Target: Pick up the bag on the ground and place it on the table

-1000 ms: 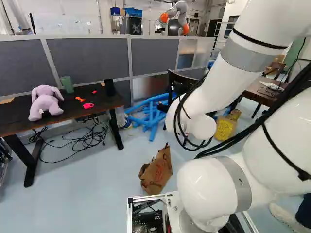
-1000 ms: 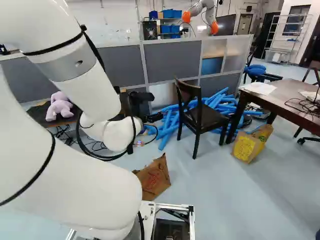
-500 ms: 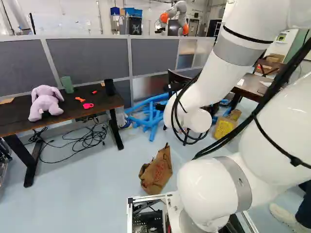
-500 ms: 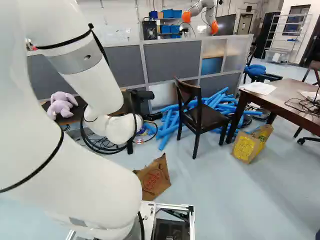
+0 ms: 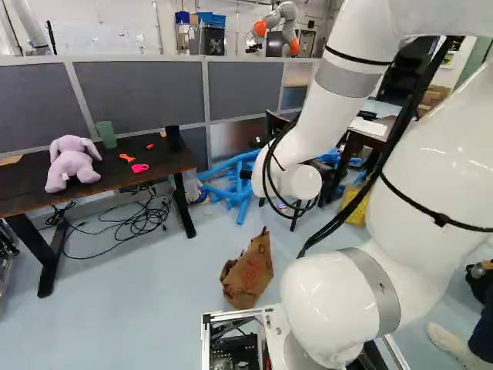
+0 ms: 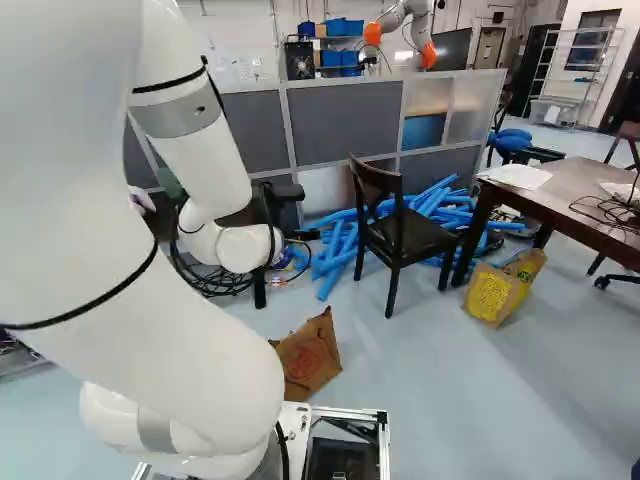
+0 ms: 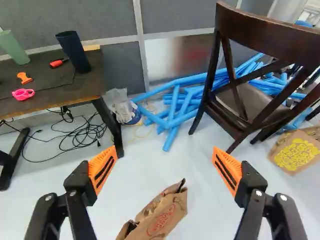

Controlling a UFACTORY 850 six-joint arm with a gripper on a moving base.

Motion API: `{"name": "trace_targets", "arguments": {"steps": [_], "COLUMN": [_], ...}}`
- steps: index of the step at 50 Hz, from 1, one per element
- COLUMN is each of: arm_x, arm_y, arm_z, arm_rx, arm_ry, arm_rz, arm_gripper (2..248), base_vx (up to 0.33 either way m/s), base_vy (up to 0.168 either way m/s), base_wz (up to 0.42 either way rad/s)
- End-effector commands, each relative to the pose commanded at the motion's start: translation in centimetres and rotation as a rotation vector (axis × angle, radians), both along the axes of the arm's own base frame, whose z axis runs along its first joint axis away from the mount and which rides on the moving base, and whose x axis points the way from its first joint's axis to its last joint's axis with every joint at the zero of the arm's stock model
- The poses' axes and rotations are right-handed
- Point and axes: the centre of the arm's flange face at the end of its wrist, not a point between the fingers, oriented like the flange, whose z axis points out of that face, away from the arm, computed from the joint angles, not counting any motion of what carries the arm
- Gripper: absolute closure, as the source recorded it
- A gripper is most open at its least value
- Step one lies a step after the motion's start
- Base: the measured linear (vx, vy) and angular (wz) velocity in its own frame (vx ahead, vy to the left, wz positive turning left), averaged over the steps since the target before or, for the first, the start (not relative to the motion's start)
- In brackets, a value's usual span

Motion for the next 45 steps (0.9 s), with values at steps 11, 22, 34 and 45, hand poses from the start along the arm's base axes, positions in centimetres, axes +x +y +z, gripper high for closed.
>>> {"name": "trace_targets", "arguments": {"steps": [11,22,34,45], "arm_x": [1.1,2.3,3.3,3.7], "arm_y": [0.6,1.1,1.5,1.4], "arm_z": [-1.3,-2.6,-4.2,-5.7], "arm_rx": [-0.005,-0.010,-0.014,-0.011], "arm_ry": [0.059,0.120,0.188,0.255], "arm_rz": [0.014,0.025,0.024,-0.003], "arm_gripper": [3,3,3,3], "base_vx": [0.000,0.000,0.000,0.000], "base_vy": [0.000,0.000,0.000,0.000], "base_wz": [0.000,0.000,0.000,0.000]}}
